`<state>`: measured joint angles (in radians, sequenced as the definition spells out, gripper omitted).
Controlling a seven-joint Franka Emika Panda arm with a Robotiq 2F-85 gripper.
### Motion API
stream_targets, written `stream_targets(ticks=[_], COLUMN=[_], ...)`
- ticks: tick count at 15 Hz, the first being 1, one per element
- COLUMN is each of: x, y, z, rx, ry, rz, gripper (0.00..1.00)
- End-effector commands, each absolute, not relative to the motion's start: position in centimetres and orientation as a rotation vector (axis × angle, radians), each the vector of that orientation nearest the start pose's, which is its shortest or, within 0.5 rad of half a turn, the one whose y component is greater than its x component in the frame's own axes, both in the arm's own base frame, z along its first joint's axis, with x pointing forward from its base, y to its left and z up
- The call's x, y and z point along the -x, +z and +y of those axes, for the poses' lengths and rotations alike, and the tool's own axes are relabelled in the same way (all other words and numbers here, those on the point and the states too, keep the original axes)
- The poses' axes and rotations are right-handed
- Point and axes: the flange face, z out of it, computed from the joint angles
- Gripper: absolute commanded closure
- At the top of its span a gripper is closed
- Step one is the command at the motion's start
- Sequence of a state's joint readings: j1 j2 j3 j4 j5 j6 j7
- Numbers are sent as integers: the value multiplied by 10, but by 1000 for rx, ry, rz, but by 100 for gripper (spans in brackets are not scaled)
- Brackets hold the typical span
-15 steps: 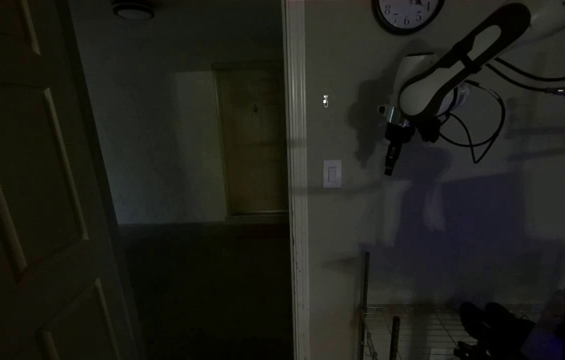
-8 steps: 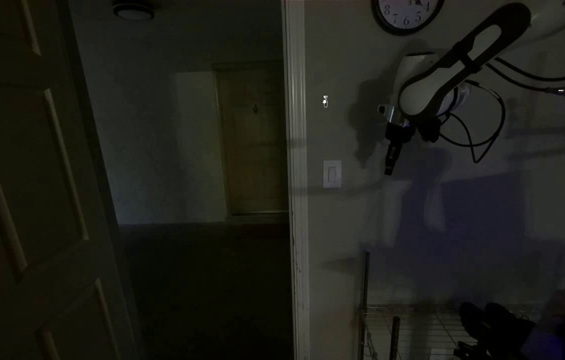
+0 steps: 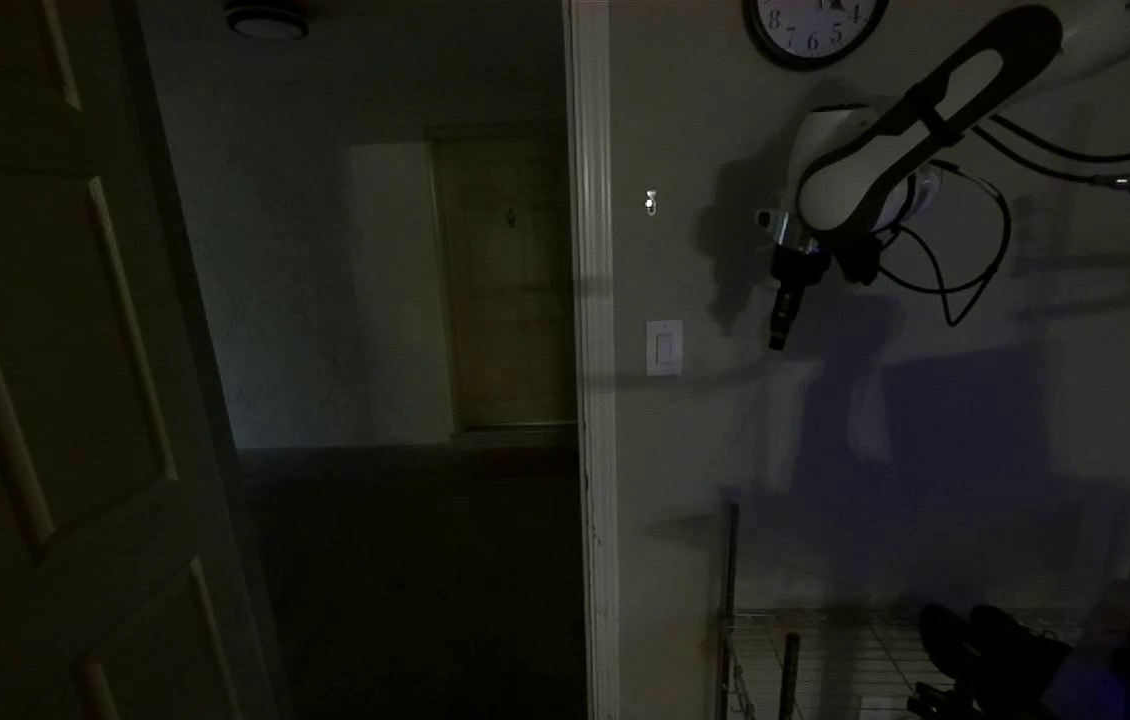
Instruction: Flip the switch to turn on the light
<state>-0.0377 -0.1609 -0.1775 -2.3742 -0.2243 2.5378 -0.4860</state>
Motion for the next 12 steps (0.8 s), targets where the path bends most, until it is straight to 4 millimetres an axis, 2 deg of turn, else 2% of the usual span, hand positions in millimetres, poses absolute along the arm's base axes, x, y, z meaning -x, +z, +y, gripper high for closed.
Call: stream_targets(ticks=[1, 5, 12], x=[-498, -507, -547], y=[417, 414, 397], z=[-105, -105, -104], rx=[3253, 3252, 3207], ry=[-447, -523, -804], rz=[-723, -716, -653], gripper=[94, 94, 94])
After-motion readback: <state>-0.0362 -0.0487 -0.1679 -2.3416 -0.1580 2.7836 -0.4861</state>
